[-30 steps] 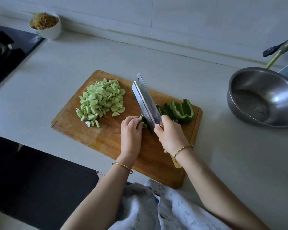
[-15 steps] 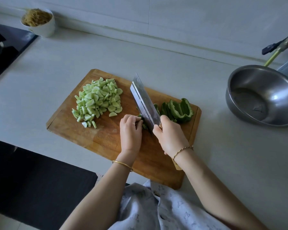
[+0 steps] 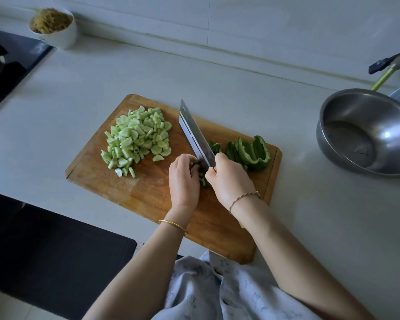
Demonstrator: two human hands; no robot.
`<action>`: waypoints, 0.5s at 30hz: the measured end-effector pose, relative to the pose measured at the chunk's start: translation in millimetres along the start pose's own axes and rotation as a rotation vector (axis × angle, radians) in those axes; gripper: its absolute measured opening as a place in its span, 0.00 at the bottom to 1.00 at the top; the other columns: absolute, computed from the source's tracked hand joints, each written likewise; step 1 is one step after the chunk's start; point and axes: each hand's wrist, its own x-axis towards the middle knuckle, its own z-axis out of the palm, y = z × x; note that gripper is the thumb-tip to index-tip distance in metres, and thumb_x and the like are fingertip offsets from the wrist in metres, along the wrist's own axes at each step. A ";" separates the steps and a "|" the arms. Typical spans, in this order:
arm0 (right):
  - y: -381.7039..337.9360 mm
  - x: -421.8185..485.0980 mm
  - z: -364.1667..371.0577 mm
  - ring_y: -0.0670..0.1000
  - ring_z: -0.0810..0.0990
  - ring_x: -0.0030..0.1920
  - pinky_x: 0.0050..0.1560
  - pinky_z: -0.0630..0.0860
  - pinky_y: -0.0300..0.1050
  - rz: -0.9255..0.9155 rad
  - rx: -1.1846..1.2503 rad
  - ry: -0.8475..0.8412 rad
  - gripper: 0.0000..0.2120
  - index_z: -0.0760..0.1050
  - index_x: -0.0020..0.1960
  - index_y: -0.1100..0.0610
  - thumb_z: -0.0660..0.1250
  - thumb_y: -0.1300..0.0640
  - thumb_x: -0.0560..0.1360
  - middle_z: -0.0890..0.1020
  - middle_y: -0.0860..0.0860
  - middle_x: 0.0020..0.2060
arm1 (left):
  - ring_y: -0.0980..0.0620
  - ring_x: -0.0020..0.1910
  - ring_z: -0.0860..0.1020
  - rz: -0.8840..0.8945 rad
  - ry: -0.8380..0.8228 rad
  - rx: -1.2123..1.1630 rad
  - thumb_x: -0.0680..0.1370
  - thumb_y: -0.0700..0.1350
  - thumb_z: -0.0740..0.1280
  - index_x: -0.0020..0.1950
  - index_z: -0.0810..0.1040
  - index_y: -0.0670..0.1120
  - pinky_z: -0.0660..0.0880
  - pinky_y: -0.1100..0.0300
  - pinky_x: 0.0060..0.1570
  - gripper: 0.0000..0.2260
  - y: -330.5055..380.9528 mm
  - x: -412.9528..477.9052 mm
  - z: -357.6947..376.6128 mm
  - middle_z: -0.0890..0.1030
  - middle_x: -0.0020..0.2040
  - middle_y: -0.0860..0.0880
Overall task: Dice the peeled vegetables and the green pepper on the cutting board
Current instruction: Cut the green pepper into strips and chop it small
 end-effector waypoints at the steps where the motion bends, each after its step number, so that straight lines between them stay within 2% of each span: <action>1: 0.8 0.0 -1.0 0.51 0.72 0.33 0.29 0.65 0.43 -0.001 -0.002 -0.003 0.06 0.63 0.47 0.56 0.54 0.56 0.82 0.70 0.49 0.33 | 0.49 0.48 0.73 -0.001 0.002 0.001 0.76 0.34 0.65 0.48 0.75 0.42 0.72 0.56 0.46 0.04 0.6 0.2 -0.2 0.74 0.45 0.53; 5: 3.9 -8.5 -0.2 0.52 0.74 0.35 0.31 0.67 0.43 0.003 -0.011 -0.010 0.06 0.63 0.47 0.56 0.55 0.56 0.82 0.70 0.48 0.33 | 0.50 0.46 0.72 0.012 -0.001 0.014 0.76 0.33 0.64 0.47 0.74 0.41 0.72 0.56 0.44 0.05 0.9 1.0 0.5 0.74 0.44 0.52; 10: -5.2 9.6 2.4 0.54 0.76 0.38 0.36 0.73 0.48 0.024 0.019 -0.013 0.05 0.63 0.48 0.56 0.55 0.57 0.82 0.70 0.49 0.33 | 0.50 0.47 0.71 -0.006 -0.014 0.014 0.76 0.33 0.64 0.47 0.72 0.43 0.71 0.56 0.44 0.05 2.5 0.8 0.4 0.73 0.44 0.53; 15: -0.5 7.4 13.7 0.54 0.74 0.37 0.31 0.68 0.45 0.045 0.039 0.015 0.06 0.63 0.48 0.56 0.55 0.56 0.82 0.71 0.49 0.34 | 0.51 0.48 0.71 -0.012 -0.027 0.006 0.77 0.34 0.63 0.48 0.72 0.43 0.71 0.57 0.45 0.05 2.2 -0.2 -0.3 0.73 0.45 0.53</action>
